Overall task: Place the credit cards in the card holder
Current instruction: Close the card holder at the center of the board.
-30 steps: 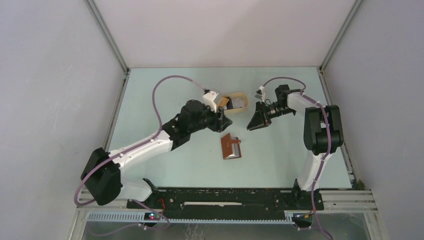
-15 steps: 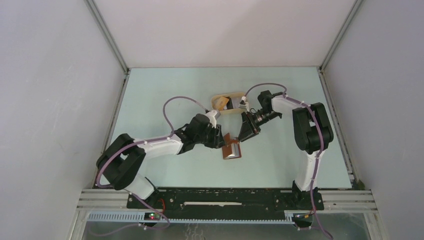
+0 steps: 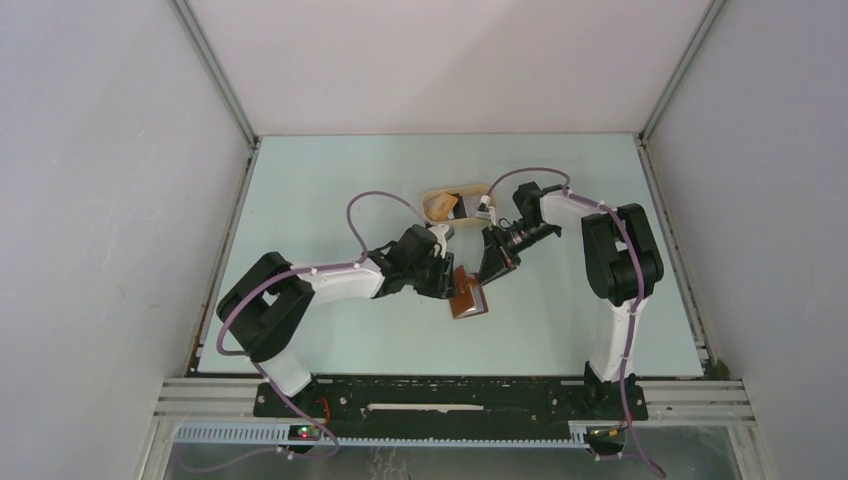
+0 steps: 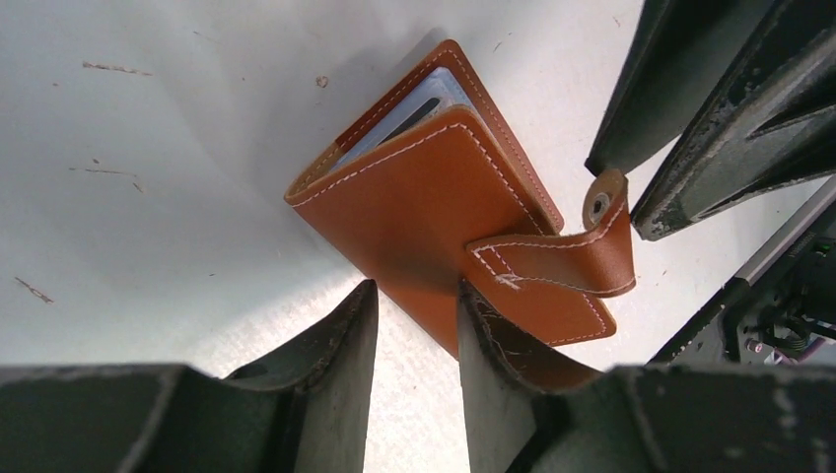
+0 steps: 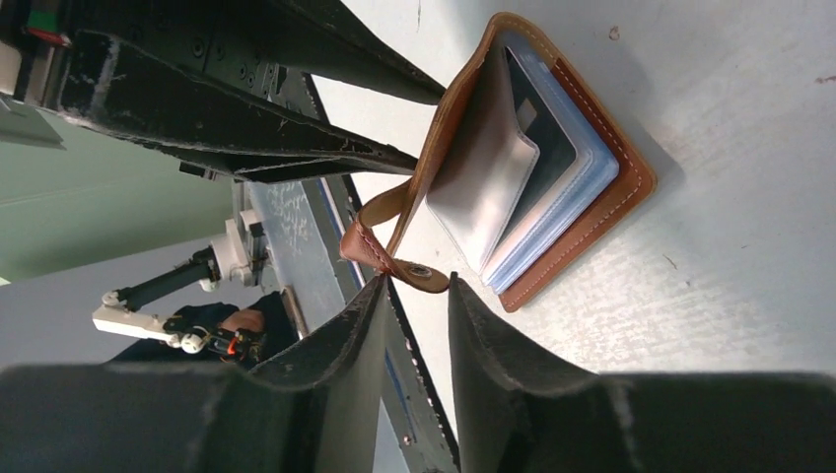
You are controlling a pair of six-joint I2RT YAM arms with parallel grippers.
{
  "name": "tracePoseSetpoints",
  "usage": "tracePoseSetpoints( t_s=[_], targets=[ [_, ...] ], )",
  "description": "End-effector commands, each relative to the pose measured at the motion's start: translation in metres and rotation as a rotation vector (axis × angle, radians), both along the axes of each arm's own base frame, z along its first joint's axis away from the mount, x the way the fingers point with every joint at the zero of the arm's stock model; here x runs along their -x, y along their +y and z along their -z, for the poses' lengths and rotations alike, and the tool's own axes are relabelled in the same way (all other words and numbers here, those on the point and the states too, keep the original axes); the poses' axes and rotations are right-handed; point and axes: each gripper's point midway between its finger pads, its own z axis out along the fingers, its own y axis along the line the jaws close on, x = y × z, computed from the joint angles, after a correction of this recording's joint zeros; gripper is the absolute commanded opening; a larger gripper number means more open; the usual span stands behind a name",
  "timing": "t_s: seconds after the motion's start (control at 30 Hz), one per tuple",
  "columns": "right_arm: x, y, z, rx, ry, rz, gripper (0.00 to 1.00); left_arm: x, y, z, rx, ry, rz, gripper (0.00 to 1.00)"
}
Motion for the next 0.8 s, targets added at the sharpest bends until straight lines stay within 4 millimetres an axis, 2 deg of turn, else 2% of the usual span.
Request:
tracePoseSetpoints(
  t_s=[0.0,0.13,0.27,0.47,0.6,0.67,0.73,0.77],
  targets=[
    [-0.010,0.002,-0.008,-0.011,-0.037,-0.004,0.32,-0.005,-0.006,-0.005,-0.029,-0.002,0.011,0.40],
    [-0.020,-0.011,-0.006,0.003,-0.042,0.041,0.13,-0.004,-0.006,0.003,-0.083,0.023,0.020,0.40],
    [-0.032,-0.027,-0.007,0.008,-0.042,0.097,0.01,-0.004,-0.004,0.010,-0.120,0.040,0.021,0.40],
    [-0.044,-0.047,0.001,0.077,-0.060,0.149,0.00,-0.004,-0.002,0.013,-0.148,0.057,0.012,0.40],
    [-0.050,-0.056,0.012,0.160,-0.087,0.172,0.00,-0.006,-0.002,0.009,-0.149,0.048,0.003,0.40],
    [-0.050,-0.054,0.004,0.116,-0.092,0.171,0.00,-0.007,-0.002,0.004,-0.141,0.039,-0.003,0.40],
    [-0.042,-0.043,-0.021,-0.023,-0.086,0.149,0.06,-0.008,-0.002,-0.003,-0.128,0.027,-0.010,0.40],
    [-0.037,-0.037,-0.034,-0.092,-0.090,0.129,0.12,-0.009,-0.003,-0.007,-0.121,0.020,-0.013,0.41]
  ],
)
